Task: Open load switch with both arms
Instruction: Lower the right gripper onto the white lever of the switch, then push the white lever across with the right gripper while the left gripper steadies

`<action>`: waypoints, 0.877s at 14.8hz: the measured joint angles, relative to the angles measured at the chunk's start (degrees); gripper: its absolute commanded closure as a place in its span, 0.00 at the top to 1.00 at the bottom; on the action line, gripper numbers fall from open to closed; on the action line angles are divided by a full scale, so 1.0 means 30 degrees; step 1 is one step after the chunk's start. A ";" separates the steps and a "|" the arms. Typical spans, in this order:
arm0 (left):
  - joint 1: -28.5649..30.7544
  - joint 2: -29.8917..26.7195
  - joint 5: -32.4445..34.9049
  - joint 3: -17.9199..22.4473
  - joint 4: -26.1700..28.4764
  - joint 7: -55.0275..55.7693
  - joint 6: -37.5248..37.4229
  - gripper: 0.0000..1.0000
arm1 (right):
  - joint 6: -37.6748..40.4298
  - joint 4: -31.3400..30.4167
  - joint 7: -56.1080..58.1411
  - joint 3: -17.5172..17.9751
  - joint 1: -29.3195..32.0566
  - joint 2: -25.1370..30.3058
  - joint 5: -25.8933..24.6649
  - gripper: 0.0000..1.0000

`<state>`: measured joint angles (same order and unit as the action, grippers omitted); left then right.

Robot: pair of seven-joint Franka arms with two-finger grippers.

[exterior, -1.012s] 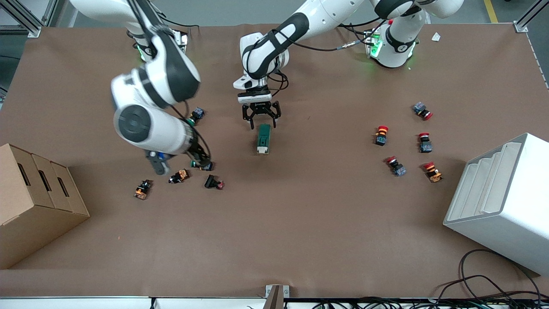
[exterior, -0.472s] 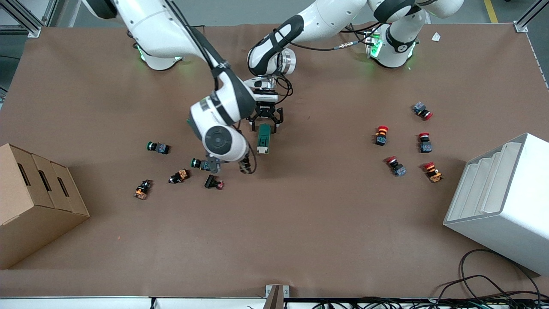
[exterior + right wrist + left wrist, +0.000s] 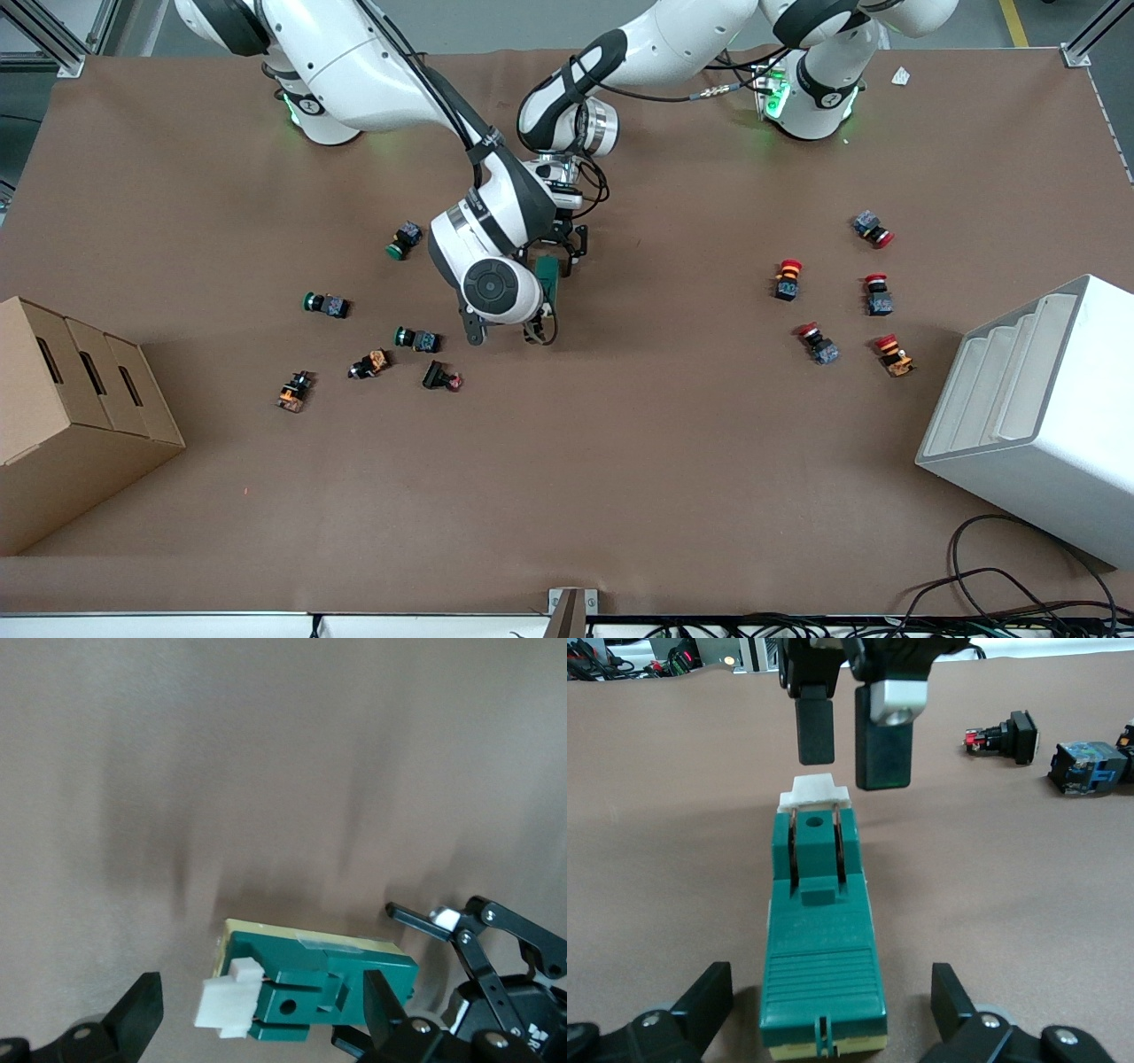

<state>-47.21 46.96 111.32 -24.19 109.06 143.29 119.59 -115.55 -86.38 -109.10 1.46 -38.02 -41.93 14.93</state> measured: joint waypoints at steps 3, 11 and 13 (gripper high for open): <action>-0.0060 -0.0048 0.0149 -0.0005 0.0187 0.0220 -0.0163 0.99 | 0.0231 0.0027 -0.0623 0.0079 -0.0308 -0.0089 0.0004 1.00; -0.0072 -0.0111 0.0220 -0.0007 0.0332 0.0297 -0.0204 0.99 | 0.3644 0.0705 -0.0960 0.0112 -0.0405 -0.0112 0.0046 1.00; -0.0070 -0.0113 0.0220 -0.0007 0.0335 0.0298 -0.0204 0.99 | 0.4119 0.0851 -0.1038 0.0137 -0.0416 -0.0112 0.0090 1.00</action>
<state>-47.42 46.62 111.98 -24.21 110.07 144.18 118.98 -103.19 -83.83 -112.21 1.87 -39.26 -42.27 15.20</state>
